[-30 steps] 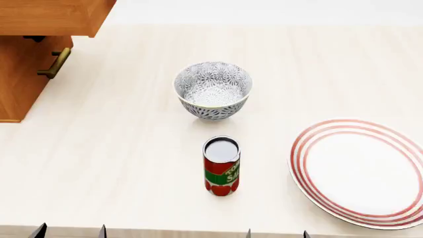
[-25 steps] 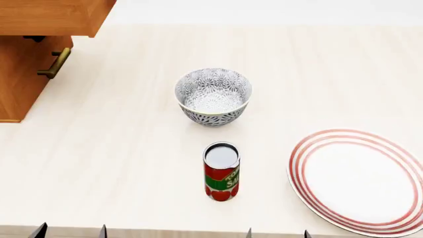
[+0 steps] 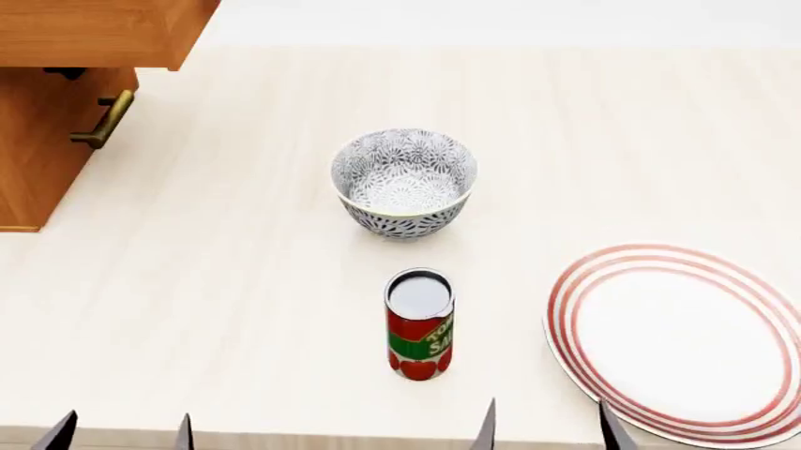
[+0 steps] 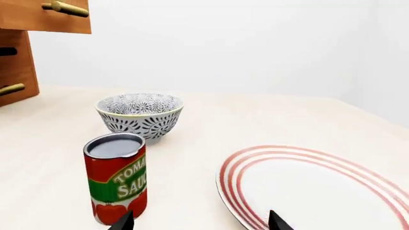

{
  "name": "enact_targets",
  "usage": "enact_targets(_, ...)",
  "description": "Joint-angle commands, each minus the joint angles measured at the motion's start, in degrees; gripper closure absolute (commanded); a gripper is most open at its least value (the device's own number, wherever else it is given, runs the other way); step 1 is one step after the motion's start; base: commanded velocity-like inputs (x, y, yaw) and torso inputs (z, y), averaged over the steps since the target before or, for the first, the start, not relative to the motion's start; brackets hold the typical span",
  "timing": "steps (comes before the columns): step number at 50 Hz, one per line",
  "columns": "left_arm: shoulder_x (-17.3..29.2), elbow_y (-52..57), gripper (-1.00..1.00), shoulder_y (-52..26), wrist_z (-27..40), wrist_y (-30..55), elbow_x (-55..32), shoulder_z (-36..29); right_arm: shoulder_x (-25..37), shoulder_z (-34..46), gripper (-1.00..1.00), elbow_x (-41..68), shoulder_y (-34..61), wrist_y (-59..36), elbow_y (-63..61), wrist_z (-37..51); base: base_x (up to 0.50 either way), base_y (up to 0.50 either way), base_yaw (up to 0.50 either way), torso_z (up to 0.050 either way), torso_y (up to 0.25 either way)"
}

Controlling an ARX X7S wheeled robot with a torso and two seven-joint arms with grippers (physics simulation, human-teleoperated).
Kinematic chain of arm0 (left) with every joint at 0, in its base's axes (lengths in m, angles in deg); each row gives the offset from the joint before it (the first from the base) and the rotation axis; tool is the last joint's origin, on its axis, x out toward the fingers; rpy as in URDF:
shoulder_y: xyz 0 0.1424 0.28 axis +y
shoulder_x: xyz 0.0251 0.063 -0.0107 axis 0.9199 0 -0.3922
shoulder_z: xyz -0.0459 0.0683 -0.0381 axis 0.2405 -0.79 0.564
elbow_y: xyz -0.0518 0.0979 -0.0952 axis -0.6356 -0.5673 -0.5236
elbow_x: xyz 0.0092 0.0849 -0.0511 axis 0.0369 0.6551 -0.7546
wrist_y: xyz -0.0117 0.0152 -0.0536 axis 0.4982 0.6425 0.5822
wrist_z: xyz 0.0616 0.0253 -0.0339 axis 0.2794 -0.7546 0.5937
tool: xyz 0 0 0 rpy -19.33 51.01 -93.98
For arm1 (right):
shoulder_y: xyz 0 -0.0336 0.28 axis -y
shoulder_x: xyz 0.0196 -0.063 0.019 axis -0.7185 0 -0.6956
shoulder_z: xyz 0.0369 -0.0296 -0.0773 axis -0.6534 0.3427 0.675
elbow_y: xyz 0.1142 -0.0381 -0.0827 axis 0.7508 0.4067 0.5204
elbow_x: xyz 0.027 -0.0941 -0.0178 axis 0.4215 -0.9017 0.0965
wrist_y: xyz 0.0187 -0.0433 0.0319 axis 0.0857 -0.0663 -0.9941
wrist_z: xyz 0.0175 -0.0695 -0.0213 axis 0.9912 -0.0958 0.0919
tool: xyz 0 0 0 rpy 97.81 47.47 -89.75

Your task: Put the bowl on the plate.

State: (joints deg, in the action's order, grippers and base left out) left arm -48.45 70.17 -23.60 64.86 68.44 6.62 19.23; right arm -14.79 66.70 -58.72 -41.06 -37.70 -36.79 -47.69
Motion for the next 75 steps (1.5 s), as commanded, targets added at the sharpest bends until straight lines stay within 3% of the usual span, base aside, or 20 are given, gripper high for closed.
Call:
enact_targets(1,1.32,1.59,-1.00,-1.21,1.94,1.02,-1.15,0.36,1.98,-0.33,-1.00,0.33,0.84,-1.88,-1.53,1.37,0.00,0.00,0.00,0.000,0.000)
enact_targets(13,2.51,6.07,-1.00,-3.29,3.19,4.87,-1.98,-0.20,2.83,-1.95,-1.00,1.60,1.02,-5.50,-4.95,3.17,0.00,0.00,0.00,0.000,0.000)
enact_targets(55,5.25,5.41,-1.00,-4.01,4.76,3.49,-2.54,-2.80,7.04,-4.13,-1.00,5.90,2.77,-18.10,-19.58,6.21,0.01,0.00,0.00,0.000,0.000)
enact_targets(75,6.40,6.78,-1.00,-3.80,5.45,3.70,-3.06,-3.29,7.79,-4.03,-1.00,5.99,2.69,-17.01,-18.48,6.78,0.06,0.00,0.00,0.000,0.000)
